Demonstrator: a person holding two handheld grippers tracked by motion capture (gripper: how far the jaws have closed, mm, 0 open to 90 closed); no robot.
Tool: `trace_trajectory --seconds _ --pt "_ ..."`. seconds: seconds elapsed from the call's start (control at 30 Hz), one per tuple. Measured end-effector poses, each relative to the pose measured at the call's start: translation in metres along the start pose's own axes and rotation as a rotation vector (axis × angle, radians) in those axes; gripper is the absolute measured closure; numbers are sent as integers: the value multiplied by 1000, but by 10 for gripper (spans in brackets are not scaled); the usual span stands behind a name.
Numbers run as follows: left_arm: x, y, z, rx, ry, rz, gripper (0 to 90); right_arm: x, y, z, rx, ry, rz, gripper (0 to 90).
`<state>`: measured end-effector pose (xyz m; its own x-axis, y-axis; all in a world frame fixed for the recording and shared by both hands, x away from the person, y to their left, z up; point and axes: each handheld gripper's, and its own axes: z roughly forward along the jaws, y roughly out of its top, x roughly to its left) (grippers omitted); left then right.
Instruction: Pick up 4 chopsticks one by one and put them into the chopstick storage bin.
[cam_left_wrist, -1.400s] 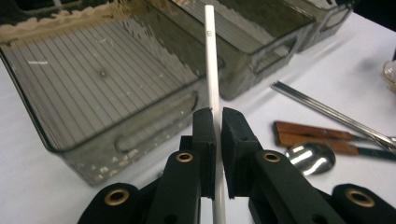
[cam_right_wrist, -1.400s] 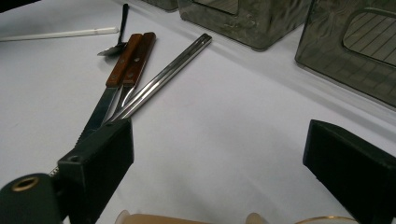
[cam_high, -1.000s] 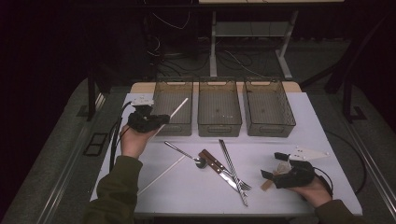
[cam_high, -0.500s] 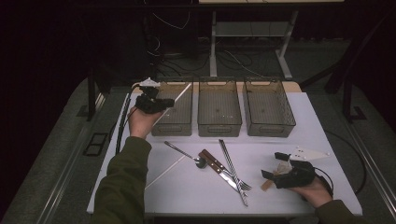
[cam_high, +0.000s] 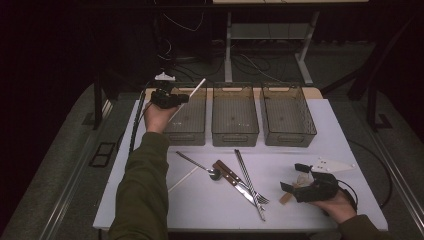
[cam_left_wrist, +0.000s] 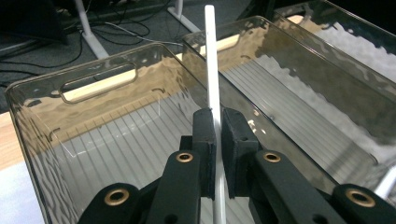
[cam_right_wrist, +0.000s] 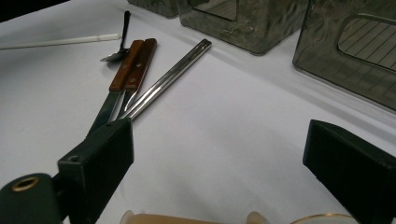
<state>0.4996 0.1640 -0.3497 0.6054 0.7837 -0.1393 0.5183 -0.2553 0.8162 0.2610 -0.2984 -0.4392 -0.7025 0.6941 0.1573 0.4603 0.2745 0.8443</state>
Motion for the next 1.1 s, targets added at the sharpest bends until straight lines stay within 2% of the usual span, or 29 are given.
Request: trace_trajectory --seconds 0.3,0.47,0.53,0.6,0.63,0.77,0.87,0.97,1.0,1.1 --pt "11 2 22 22 53 -24 843 0 0 -1 -3 6 -3 88" --pt "11 -1 34 21 96 -33 842 1 0 -1 -6 4 1 87" --pt "11 -4 39 51 103 -42 838 1 0 -2 -8 3 2 87" --pt "11 -7 42 77 124 -25 799 1 0 -2 -10 3 0 88" --pt "10 -7 43 84 136 -25 726 1 -1 -2 -11 3 1 88" --pt "7 -7 41 88 127 -11 632 0 -1 -3 -10 1 1 88" --pt "3 -5 36 71 111 -3 583 1 -1 -2 -9 -1 -1 88" --pt "-4 -5 29 52 90 4 525 1 -1 -2 -6 -2 -2 88" --pt "-7 -5 25 60 86 15 508 1 -1 -2 -6 -2 -3 87" --pt "-14 -9 17 53 68 17 465 1 -1 -2 -3 -4 -8 87"
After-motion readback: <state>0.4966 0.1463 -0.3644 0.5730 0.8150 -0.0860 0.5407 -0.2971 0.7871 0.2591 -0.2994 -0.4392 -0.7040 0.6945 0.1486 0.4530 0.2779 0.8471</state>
